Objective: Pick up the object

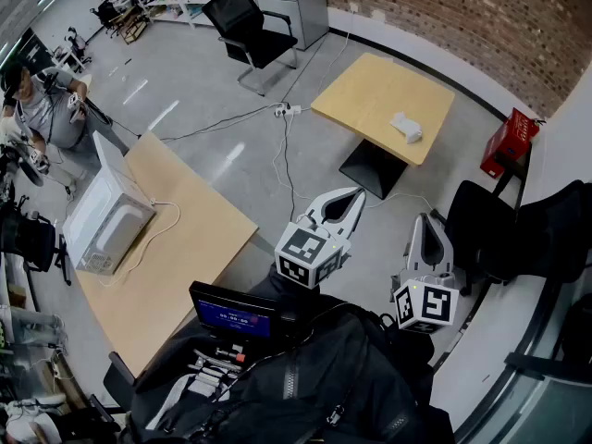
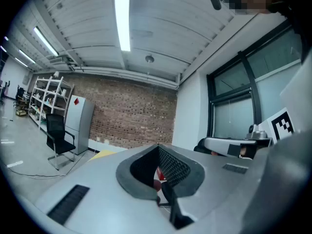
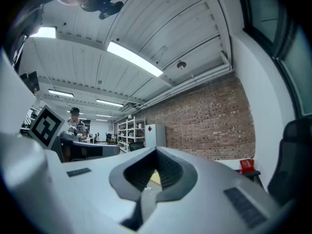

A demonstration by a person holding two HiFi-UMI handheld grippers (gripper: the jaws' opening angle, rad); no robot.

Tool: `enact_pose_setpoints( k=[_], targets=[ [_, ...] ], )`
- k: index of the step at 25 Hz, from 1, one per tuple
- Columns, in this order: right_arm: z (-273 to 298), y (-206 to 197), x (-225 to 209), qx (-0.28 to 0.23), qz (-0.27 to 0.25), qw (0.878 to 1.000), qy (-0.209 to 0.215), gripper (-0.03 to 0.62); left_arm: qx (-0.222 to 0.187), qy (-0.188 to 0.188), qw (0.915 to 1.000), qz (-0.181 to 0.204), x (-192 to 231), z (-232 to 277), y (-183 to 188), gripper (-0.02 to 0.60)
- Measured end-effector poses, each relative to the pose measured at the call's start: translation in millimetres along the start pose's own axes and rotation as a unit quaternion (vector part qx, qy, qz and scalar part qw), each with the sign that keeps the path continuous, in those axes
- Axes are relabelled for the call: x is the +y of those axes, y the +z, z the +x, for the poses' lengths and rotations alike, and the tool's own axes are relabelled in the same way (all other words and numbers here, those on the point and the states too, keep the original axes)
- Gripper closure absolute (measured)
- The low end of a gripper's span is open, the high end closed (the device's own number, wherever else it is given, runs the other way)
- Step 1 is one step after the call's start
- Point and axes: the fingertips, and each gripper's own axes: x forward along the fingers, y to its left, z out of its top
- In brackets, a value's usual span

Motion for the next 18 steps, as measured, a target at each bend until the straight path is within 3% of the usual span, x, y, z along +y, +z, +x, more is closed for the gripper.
enact_pose_setpoints(
  k=[18],
  targets=[
    [-14.2, -19.1, -28.0, 0.014, 0.018, 1.0, -0.004, 0.592, 0.015, 0.002, 0.9999, 0.003, -26.8, 18.1, -17.8, 0.581]
  ],
)
